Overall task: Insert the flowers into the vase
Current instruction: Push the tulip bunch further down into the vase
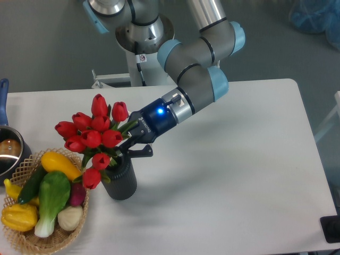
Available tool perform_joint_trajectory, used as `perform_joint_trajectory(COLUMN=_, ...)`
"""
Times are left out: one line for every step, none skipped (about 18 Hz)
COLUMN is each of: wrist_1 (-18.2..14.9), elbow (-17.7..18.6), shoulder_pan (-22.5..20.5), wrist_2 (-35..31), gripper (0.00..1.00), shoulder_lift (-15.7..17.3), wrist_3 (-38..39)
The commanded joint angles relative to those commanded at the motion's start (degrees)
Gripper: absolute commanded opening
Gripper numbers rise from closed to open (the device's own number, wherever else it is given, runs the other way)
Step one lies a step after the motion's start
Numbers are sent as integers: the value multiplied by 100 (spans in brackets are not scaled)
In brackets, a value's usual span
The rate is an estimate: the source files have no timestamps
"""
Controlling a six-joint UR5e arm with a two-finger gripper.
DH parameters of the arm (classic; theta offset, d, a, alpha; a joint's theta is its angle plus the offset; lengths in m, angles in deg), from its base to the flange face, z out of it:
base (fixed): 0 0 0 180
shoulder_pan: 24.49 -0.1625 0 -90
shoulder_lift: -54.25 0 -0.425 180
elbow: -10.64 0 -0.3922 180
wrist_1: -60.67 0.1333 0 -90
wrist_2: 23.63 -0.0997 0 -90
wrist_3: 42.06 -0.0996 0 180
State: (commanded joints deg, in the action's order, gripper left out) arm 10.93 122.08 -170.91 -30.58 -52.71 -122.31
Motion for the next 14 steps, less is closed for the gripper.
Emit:
perform_joint_trajectory(wrist_1=0, elbow=9, shoulder_pan=0, wrist_2=0, gripper=31, shoulder_lift=0, wrist_3=-52)
perform_joint_trajectory(wrist_1=-9, elbow=18, shoulder_pan=0, wrist_2=0, gripper=31, shoulder_lift=-9, wrist_3=-96)
perform_joint_trajectory(wrist_1=-9, elbow=27, shoulder_pan=0, wrist_2=0, gripper=31, shoulder_lift=-9, wrist_3=-106)
perform_joint_trajectory(wrist_1=-9, elbow=35, shoulder_pan=0, wrist_2=0, gripper=31, shoulder_lift=-9, wrist_3=-114)
perform_joint_trajectory(wrist_1=0, elbow=79, shoulder_pan=9, wrist_2=0, gripper=31, shoulder_lift=-9, wrist_3=-158)
perform_joint_trajectory(wrist_1=-9, elbow=97, shoulder_pan=9, wrist_2=-9, gripper=31, shoulder_lift=-9, wrist_3=-237)
perform_joint_trajectory(wrist_1=-9, elbow=97, shoulder_pan=17, wrist_2=-9, gripper=31, shoulder_lift=-26, wrist_3=-290)
perform_joint_trajectory(wrist_1=0, elbow=97, shoulder_pan=17, wrist_2=-9, gripper=31, shoulder_lift=-61, wrist_3=-308)
perform_joint_trajectory(wrist_1=0, elbow=88, shoulder_pan=17, wrist_2=-9, gripper=31, shoulder_lift=-88, wrist_3=-334)
perform_joint_trajectory(wrist_1=0, elbow=97, shoulder_pan=17, wrist_2=-9, gripper=31, shoulder_lift=-97, wrist_3=-378)
perform_joint_trajectory(wrist_1=0, elbow=97, shoulder_pan=17, wrist_2=-9, gripper=31, shoulder_lift=-97, wrist_3=-387)
perform_joint_trajectory(wrist_1=-9, elbow=97, shoulder_pan=26, wrist_2=-9, gripper=31, shoulder_lift=-97, wrist_3=-387)
perform_joint_trajectory(wrist_1=0, elbow=97, shoulder_pan=26, wrist_2=-17, gripper=31, shoulder_lift=-105, wrist_3=-396)
perform_joint_trajectory(wrist_1=0, elbow=97, shoulder_pan=18, wrist_2=-18, gripper=31, shoulder_lift=-132, wrist_3=-396)
